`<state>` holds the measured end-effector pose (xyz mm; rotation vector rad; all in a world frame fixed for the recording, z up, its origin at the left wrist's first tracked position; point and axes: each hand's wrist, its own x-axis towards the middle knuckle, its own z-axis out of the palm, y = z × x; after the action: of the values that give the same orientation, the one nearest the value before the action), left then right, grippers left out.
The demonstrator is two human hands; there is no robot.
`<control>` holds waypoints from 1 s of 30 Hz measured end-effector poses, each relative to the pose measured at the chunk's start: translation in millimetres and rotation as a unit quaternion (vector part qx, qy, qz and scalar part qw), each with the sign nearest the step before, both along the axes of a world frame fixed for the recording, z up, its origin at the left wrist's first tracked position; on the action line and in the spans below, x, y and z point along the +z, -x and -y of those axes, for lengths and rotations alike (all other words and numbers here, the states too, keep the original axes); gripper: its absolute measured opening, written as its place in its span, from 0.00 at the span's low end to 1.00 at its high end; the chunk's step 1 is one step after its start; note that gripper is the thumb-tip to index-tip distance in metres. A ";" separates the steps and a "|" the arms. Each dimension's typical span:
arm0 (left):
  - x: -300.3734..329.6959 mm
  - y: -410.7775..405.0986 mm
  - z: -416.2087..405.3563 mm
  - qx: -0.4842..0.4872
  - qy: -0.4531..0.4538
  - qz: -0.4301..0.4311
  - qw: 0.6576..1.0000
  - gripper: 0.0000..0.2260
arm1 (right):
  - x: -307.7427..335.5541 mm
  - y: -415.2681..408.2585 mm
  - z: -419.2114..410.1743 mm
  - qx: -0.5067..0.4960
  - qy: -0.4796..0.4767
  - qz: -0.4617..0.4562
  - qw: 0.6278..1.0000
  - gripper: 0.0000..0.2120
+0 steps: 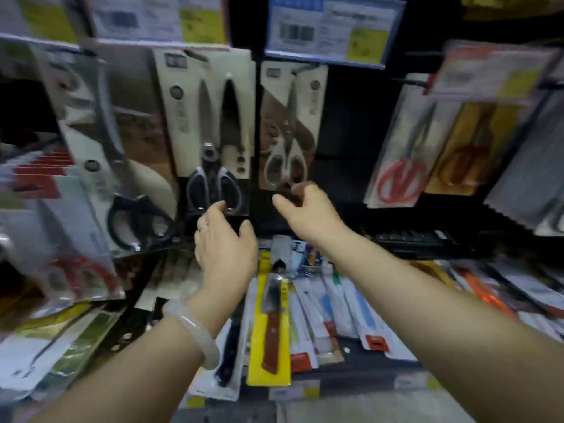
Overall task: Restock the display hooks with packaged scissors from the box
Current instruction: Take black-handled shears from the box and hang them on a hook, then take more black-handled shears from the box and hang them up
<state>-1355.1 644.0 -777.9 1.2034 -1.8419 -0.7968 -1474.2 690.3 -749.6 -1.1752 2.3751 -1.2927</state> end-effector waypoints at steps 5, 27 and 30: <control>-27.4 85.8 -63.0 -0.258 0.080 0.225 0.936 0.27 | -25.0 47.4 -104.1 -0.016 -0.274 -0.178 0.945 0.24; -90.8 277.2 -534.0 -0.644 0.069 0.340 0.682 0.20 | -82.5 223.3 -646.1 -0.253 -0.551 0.046 0.794 0.32; -94.8 297.3 -562.5 -0.625 0.027 0.361 0.691 0.20 | -94.5 237.9 -663.2 -0.239 -0.544 0.056 0.802 0.33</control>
<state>-1652.4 1206.5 -872.7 -0.0827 -3.3591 -0.9576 -1712.1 1353.5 -844.1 -0.1361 2.6641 0.1127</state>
